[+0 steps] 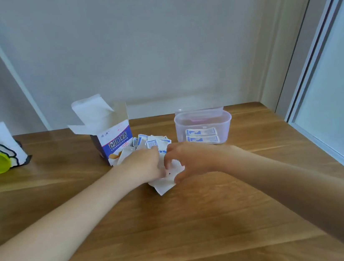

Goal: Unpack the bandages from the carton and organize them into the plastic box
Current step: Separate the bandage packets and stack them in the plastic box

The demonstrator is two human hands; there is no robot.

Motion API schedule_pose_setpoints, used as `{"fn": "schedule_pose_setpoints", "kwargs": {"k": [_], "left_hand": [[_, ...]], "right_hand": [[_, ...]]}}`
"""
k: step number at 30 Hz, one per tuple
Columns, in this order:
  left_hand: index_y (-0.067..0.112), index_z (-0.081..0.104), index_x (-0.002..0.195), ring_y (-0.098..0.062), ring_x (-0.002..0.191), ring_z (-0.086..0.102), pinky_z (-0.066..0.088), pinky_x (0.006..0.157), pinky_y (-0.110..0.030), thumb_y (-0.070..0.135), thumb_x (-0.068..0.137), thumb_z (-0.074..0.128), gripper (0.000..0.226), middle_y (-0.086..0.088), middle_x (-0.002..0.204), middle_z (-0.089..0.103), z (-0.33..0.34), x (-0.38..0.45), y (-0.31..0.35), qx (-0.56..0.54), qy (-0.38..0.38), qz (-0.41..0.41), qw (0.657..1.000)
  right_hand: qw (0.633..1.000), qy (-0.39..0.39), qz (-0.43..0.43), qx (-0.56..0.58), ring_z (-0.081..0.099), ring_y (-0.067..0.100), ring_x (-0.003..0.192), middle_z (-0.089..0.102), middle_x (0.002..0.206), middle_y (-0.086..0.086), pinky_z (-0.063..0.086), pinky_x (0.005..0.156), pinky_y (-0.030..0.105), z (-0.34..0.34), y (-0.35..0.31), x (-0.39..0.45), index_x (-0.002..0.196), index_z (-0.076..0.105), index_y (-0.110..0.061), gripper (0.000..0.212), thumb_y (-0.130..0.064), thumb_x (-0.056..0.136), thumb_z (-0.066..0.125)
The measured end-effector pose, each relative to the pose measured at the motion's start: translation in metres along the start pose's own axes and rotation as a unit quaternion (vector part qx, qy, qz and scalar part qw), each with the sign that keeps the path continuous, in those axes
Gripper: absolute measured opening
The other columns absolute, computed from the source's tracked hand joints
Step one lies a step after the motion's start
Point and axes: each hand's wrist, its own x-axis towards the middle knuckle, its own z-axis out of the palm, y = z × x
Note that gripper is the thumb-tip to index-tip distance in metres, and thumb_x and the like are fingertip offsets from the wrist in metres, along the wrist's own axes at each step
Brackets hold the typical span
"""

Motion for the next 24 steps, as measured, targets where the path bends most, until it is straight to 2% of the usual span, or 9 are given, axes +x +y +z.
{"fn": "schedule_pose_setpoints", "kwargs": {"k": [3,6,9,13,15,17,18,21,24], "left_hand": [[0.013,0.042,0.092,-0.017,0.082,0.041,0.031,0.062,-0.026,0.041,0.082,0.059,0.034,0.000,0.096,0.036,0.009,-0.001,-0.004,-0.026,0.026,-0.012,0.999],[0.014,0.044,0.075,-0.018,0.078,0.046,0.030,0.055,-0.025,0.024,0.084,0.055,0.017,-0.005,0.100,0.055,0.007,0.002,-0.007,-0.030,0.049,-0.011,0.998],[0.015,0.053,0.085,-0.018,0.076,0.048,0.029,0.053,-0.022,0.021,0.084,0.060,0.009,-0.005,0.086,0.054,0.001,0.001,-0.014,-0.101,0.048,-0.005,0.994],[0.018,0.056,0.087,-0.016,0.088,0.059,0.036,0.058,-0.021,0.023,0.082,0.064,0.011,0.002,0.091,0.063,-0.001,-0.004,-0.023,-0.185,0.096,-0.007,0.978],[0.022,0.052,0.075,-0.015,0.079,0.057,0.036,0.057,-0.022,0.022,0.082,0.062,0.012,0.005,0.080,0.060,0.002,-0.009,-0.019,-0.196,0.148,0.015,0.969],[0.024,0.044,0.065,-0.014,0.072,0.054,0.034,0.053,-0.020,0.021,0.082,0.061,0.024,0.008,0.072,0.054,0.005,-0.012,-0.008,-0.181,0.194,0.049,0.963],[0.024,0.041,0.062,-0.013,0.070,0.052,0.033,0.053,-0.018,0.022,0.082,0.061,0.028,0.009,0.070,0.050,0.006,-0.012,-0.003,-0.175,0.202,0.065,0.962],[0.028,0.043,0.064,-0.011,0.080,0.053,0.039,0.061,-0.018,0.028,0.081,0.067,0.029,0.012,0.080,0.050,0.003,-0.009,0.000,-0.212,0.152,0.115,0.959],[0.031,0.051,0.080,-0.006,0.099,0.050,0.039,0.077,-0.023,0.031,0.077,0.071,0.020,0.014,0.101,0.053,0.000,-0.003,-0.015,-0.259,0.088,0.153,0.950]], "right_hand": [[1.000,0.010,0.008,-0.006,0.050,0.015,0.091,0.053,0.114,0.001,0.045,0.080,0.028,0.013,0.000,-0.002,0.115,0.055,-0.017,0.033,-0.027,0.085,0.063],[0.999,0.015,0.036,0.005,0.052,0.015,0.090,0.059,0.111,0.001,0.044,0.079,0.026,0.015,0.004,-0.006,0.113,0.057,-0.018,0.025,-0.022,0.088,0.059],[0.998,0.011,0.064,0.003,0.055,0.017,0.098,0.057,0.114,0.000,0.045,0.083,0.027,0.016,0.011,-0.013,0.114,0.058,-0.018,0.024,-0.018,0.090,0.055],[0.991,0.063,0.119,0.023,0.058,0.021,0.103,0.059,0.112,0.004,0.048,0.083,0.029,0.015,0.019,-0.014,0.108,0.063,-0.011,0.021,-0.016,0.094,0.048],[0.956,0.132,0.156,0.209,0.063,0.020,0.081,0.065,0.090,0.004,0.049,0.067,0.026,0.012,0.011,-0.011,0.095,0.063,-0.006,0.023,-0.025,0.094,0.050],[0.876,0.120,0.166,0.438,0.062,0.017,0.066,0.066,0.079,0.003,0.050,0.057,0.021,0.007,-0.001,-0.007,0.094,0.064,-0.005,0.030,-0.033,0.092,0.054],[0.850,0.109,0.157,0.491,0.062,0.016,0.063,0.066,0.078,0.002,0.050,0.056,0.019,0.006,-0.005,-0.005,0.094,0.065,-0.004,0.030,-0.033,0.090,0.056],[0.832,0.144,0.163,0.510,0.060,0.012,0.058,0.066,0.075,0.004,0.048,0.055,0.017,0.005,-0.004,-0.001,0.086,0.065,-0.003,0.015,-0.017,0.088,0.061],[0.823,0.181,0.200,0.499,0.053,0.008,0.050,0.059,0.065,0.005,0.044,0.053,0.018,0.001,0.013,-0.005,0.079,0.060,-0.007,0.011,-0.006,0.089,0.057]]}}
